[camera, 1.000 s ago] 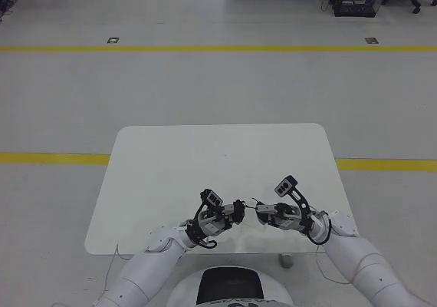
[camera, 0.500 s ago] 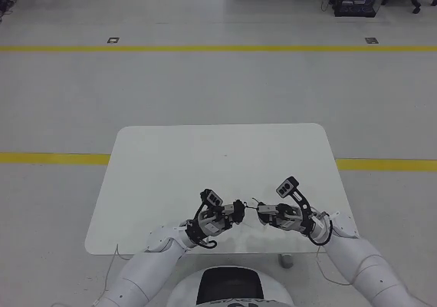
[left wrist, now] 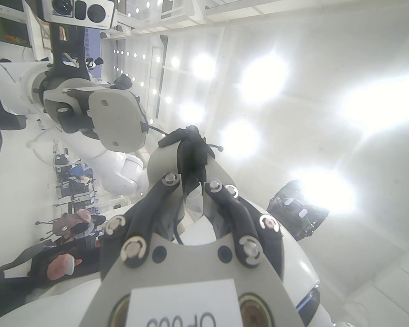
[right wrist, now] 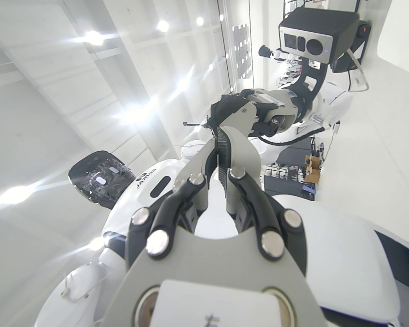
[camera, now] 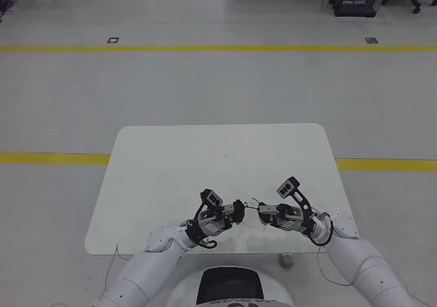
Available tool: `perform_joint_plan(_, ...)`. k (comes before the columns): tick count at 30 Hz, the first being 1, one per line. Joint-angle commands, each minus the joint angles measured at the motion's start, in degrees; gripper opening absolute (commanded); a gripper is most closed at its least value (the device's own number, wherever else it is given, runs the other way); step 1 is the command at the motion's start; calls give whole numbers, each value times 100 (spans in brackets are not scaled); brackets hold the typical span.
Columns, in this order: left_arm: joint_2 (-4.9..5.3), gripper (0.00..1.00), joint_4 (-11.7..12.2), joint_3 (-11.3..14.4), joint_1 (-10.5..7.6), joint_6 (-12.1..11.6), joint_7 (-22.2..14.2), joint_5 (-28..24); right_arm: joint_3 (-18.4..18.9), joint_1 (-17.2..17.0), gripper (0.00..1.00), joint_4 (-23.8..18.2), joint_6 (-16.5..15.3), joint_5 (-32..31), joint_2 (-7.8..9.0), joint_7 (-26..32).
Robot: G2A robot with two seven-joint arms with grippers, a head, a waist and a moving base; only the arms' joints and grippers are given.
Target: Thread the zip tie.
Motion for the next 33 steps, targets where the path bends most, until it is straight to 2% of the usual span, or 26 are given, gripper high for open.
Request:
perform_joint_plan(1,0,0,0,0,0,0,0,0,2,1,0,7,2,-3,-2,0)
perform_joint_plan(33,0,0,0,0,0,0,0,0,90,-12,0,157,30,-102,-14,0)
